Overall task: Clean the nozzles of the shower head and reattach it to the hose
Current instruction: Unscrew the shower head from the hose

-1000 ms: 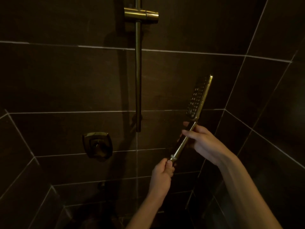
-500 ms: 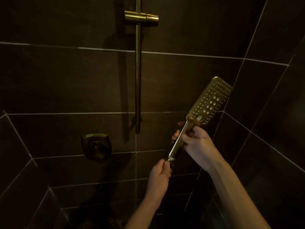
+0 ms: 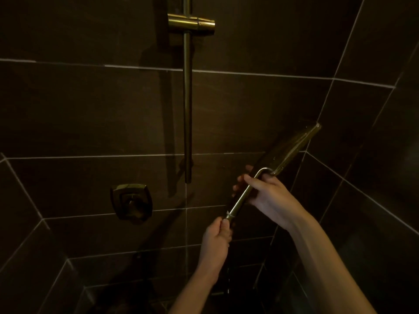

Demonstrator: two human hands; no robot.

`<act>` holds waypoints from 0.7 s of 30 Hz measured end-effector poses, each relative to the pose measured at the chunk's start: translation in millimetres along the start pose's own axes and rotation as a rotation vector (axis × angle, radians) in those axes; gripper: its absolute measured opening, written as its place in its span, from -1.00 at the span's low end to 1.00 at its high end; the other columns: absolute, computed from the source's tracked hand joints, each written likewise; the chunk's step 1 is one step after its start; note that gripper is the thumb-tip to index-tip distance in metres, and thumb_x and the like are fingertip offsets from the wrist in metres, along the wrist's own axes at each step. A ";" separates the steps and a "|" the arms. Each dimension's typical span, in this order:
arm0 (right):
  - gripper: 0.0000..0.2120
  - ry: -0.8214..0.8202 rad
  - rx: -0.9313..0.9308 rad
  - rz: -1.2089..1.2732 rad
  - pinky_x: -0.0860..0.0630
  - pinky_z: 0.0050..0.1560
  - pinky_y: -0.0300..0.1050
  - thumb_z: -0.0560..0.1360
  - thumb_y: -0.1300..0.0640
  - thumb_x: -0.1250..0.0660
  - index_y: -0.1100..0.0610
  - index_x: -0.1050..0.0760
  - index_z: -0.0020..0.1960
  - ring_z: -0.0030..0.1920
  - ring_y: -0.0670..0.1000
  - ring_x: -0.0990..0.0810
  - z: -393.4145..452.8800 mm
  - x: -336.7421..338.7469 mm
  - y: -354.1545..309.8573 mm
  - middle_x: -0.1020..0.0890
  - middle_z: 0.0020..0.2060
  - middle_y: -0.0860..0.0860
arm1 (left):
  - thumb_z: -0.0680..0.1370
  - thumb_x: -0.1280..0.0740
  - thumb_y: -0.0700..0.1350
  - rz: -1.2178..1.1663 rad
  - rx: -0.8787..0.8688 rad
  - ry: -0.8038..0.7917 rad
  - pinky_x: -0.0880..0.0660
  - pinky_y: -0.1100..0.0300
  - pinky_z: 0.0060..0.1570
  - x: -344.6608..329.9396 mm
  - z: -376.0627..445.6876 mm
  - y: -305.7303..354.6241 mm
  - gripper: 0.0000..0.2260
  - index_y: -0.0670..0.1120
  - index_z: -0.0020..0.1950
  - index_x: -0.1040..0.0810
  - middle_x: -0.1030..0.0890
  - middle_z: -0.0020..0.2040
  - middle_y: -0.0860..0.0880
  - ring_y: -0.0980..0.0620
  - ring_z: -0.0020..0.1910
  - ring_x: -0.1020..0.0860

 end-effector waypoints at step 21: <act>-0.69 0.289 0.186 -0.228 -0.55 0.00 -0.06 0.45 0.06 -0.47 0.03 -0.48 0.15 0.00 0.00 -0.66 13.9 14.2 -16.8 -0.63 0.00 0.01 | 0.69 -0.11 -0.03 0.055 -0.051 -0.025 -0.47 0.17 -0.02 -19.0 18.5 12.1 -0.79 0.04 0.14 -0.53 -0.58 0.00 -0.03 0.06 -0.03 -0.55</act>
Point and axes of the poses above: each hand's wrist, its own z-axis towards the middle knuckle, its own x-axis out of the back of the hand, y = z × x, the point moved 8 cm from there along z, towards the middle knuckle
